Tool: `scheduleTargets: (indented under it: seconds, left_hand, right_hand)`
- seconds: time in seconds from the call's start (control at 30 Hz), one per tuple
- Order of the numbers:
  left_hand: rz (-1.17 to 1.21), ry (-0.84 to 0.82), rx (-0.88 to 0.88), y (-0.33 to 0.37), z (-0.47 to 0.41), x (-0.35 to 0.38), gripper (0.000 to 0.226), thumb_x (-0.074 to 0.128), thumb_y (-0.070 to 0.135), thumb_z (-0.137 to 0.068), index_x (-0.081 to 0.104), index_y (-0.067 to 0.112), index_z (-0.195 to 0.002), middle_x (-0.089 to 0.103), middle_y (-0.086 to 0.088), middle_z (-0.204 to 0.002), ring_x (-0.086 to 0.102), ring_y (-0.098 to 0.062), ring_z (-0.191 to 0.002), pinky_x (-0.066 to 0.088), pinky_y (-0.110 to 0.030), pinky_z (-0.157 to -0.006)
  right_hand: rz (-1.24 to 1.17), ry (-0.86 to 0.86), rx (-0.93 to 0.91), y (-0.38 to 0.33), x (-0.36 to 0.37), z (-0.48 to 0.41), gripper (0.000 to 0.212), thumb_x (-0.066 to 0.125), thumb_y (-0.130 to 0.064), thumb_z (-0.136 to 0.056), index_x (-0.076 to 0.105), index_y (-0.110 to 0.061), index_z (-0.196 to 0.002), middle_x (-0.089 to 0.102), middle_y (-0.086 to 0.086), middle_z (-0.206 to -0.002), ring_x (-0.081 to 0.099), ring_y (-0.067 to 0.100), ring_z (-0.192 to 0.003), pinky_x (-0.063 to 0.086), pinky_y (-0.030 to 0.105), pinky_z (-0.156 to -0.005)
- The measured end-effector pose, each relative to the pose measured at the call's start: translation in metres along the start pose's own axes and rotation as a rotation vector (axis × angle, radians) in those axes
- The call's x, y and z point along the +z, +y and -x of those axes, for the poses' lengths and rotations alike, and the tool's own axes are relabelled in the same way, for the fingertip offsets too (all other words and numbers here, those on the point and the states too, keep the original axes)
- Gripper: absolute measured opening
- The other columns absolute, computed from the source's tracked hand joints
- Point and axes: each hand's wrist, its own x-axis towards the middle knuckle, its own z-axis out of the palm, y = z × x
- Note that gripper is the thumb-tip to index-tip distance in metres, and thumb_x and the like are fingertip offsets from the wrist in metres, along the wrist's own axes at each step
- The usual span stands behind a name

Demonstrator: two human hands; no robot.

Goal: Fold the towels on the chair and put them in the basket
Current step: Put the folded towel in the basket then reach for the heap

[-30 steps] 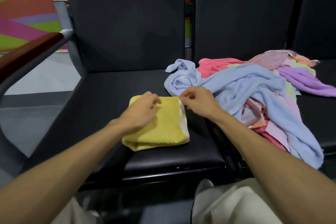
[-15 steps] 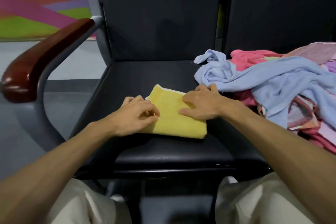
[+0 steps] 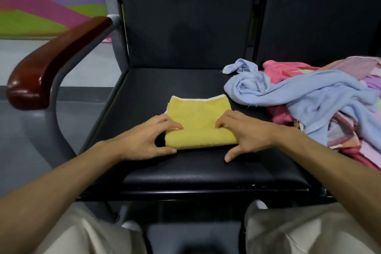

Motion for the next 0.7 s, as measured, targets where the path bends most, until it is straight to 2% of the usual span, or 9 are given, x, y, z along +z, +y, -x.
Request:
scheduleTargets:
  seconds: [0.07,0.13,0.23,0.33,0.4,0.5,0.6,0.7]
  left_hand:
    - [-0.029,-0.036,-0.019,0.004,-0.001,0.003,0.065,0.066,0.056,-0.081,0.037,0.044,-0.138,0.032,0.023,-0.129,0.029,0.003,-0.124,0.032,-0.02,-0.104]
    - [-0.021,-0.005,-0.027,0.005,-0.002,0.005,0.062,0.066,0.052,-0.082,0.039,0.04,-0.137,0.033,0.022,-0.129,0.029,0.001,-0.123,0.033,-0.021,-0.103]
    - [-0.026,0.07,-0.021,0.007,-0.002,0.006,0.044,0.064,0.035,-0.089,0.047,0.031,-0.128,0.041,0.019,-0.122,0.038,-0.002,-0.116,0.036,-0.023,-0.099]
    - [0.065,0.165,-0.07,0.015,-0.001,0.004,0.022,0.059,0.024,-0.091,0.049,0.029,-0.11,0.052,0.012,-0.103,0.05,-0.006,-0.094,0.042,-0.027,-0.082]
    - [0.193,0.217,-0.149,0.021,0.001,0.001,0.017,0.056,0.023,-0.093,0.048,0.028,-0.107,0.057,0.005,-0.094,0.054,-0.012,-0.082,0.045,-0.033,-0.073]
    - [0.322,0.299,-0.229,0.028,0.002,0.0,0.014,0.05,0.025,-0.097,0.047,0.026,-0.11,0.058,0.004,-0.096,0.055,-0.009,-0.084,0.045,-0.029,-0.076]
    - [0.372,0.34,-0.317,0.035,-0.006,-0.001,0.023,0.036,0.032,-0.103,0.037,0.018,-0.121,0.052,0.004,-0.099,0.053,-0.009,-0.089,0.042,-0.03,-0.079]
    - [0.381,0.352,-0.443,0.038,-0.024,-0.001,0.038,0.03,0.037,-0.103,0.03,0.011,-0.13,0.055,-0.007,-0.108,0.056,-0.021,-0.095,0.042,-0.034,-0.081]
  right_hand:
    - [-0.036,0.049,0.028,0.001,0.003,0.001,0.073,0.082,-0.049,-0.067,0.048,-0.023,-0.125,0.043,-0.006,-0.122,0.04,0.009,-0.113,0.036,0.024,-0.099]
    - [-0.023,0.118,0.049,-0.001,0.0,-0.001,0.06,0.083,-0.035,-0.071,0.054,-0.021,-0.121,0.05,-0.003,-0.117,0.047,0.014,-0.109,0.039,0.026,-0.095]
    - [0.025,0.18,0.07,-0.01,-0.007,0.001,0.043,0.074,-0.024,-0.078,0.058,-0.019,-0.118,0.059,0.001,-0.109,0.053,0.019,-0.101,0.04,0.027,-0.083]
    - [-0.049,0.205,0.11,-0.016,-0.013,0.008,0.041,0.067,-0.023,-0.08,0.055,-0.023,-0.119,0.062,0.001,-0.092,0.054,0.015,-0.082,0.042,0.03,-0.071]
    - [-0.132,0.229,0.121,-0.018,-0.016,0.012,0.039,0.068,-0.024,-0.079,0.054,-0.027,-0.116,0.059,-0.003,-0.085,0.052,0.011,-0.075,0.043,0.026,-0.067]
    - [-0.297,0.27,0.134,-0.017,-0.015,0.012,0.027,0.07,-0.022,-0.081,0.058,-0.025,-0.105,0.055,-0.009,-0.078,0.051,0.007,-0.07,0.04,0.02,-0.064]
    - [-0.646,0.241,0.186,-0.015,-0.013,0.008,0.02,0.07,-0.015,-0.086,0.064,-0.013,-0.105,0.062,0.005,-0.09,0.062,0.016,-0.078,0.058,0.034,-0.064]
    - [-0.814,0.208,0.301,-0.01,-0.01,0.0,0.016,0.066,-0.012,-0.089,0.064,-0.006,-0.104,0.062,0.008,-0.091,0.063,0.018,-0.078,0.058,0.032,-0.059]
